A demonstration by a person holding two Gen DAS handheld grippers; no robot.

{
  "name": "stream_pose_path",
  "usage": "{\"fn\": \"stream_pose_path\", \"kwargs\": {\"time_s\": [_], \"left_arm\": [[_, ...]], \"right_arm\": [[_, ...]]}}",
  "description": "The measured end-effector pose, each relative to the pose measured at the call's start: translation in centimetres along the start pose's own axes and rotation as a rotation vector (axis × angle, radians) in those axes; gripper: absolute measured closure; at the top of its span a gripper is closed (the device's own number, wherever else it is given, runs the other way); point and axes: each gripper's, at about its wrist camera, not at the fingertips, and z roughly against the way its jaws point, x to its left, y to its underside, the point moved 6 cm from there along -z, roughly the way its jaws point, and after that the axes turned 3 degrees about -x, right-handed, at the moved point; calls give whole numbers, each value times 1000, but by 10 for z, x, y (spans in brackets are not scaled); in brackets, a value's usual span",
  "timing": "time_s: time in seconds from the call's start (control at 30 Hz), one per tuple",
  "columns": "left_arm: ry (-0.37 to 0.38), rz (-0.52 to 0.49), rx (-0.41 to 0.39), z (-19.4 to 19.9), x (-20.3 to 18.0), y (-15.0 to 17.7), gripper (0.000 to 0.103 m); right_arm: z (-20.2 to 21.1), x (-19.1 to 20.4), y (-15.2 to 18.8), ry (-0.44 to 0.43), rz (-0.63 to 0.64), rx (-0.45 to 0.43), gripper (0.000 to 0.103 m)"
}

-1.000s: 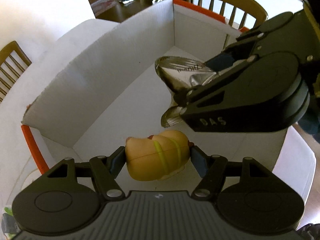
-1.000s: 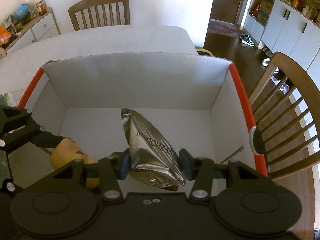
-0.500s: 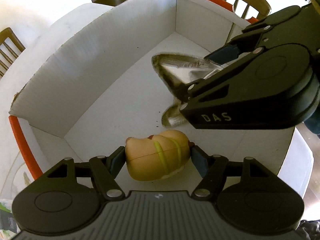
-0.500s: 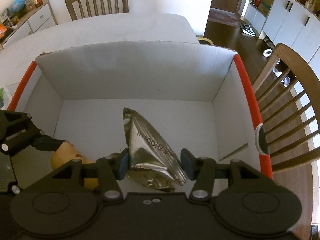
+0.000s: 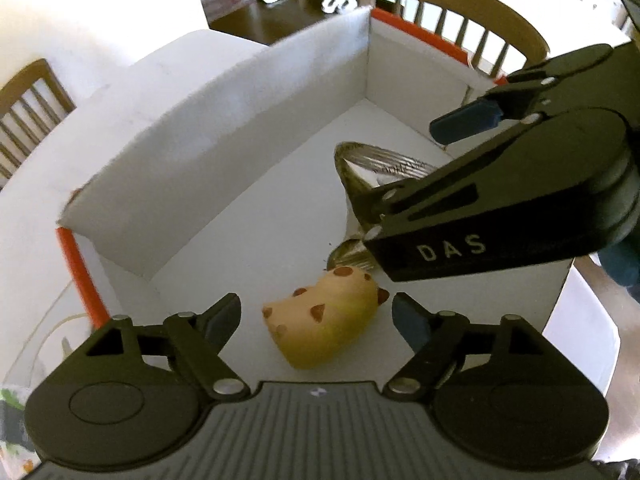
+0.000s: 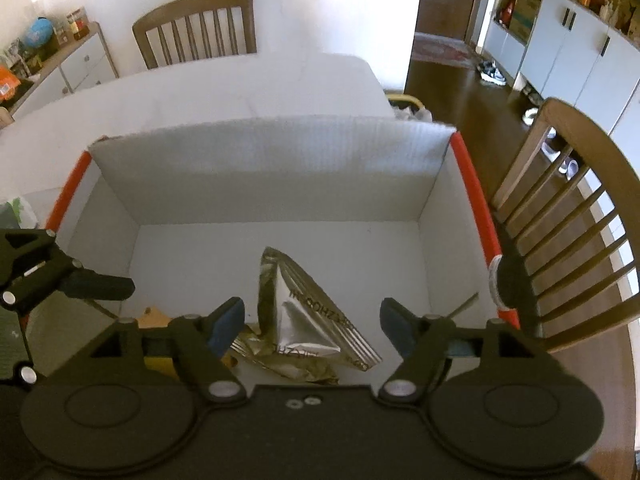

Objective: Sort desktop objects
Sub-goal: 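Open left tool to drop yellow toy while right tool releases foil bag, then withdraw both tools from the shoebox back over the snack pile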

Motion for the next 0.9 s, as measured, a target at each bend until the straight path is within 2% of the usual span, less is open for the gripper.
{"fn": "stream_pose_path", "kwargs": {"time_s": [0.1,0.23,0.3,0.37,0.43,0.5,0.9], "left_arm": [[9,24,-19,11,5,-2,15],[4,37,-46,26,6,-1,15],[9,47,-60,36,9,10,14],[8,54,-74,46,13,15,10],[15,59,-89,53,13,19,1],[22,63,-100,25,-1,-13,1],[31,157,-205,43,-4,-3,1]], "right_arm": [[13,4,-6,-8,16,-40,21],[26,0,-12,-19,7,-75,18],[33,0,-15,-25,3,-93,18],[40,2,-17,-30,4,-110,17],[48,4,-19,-34,5,-128,15],[57,5,-20,-40,5,-151,14],[90,19,-20,-70,-19,-235,12]]}}
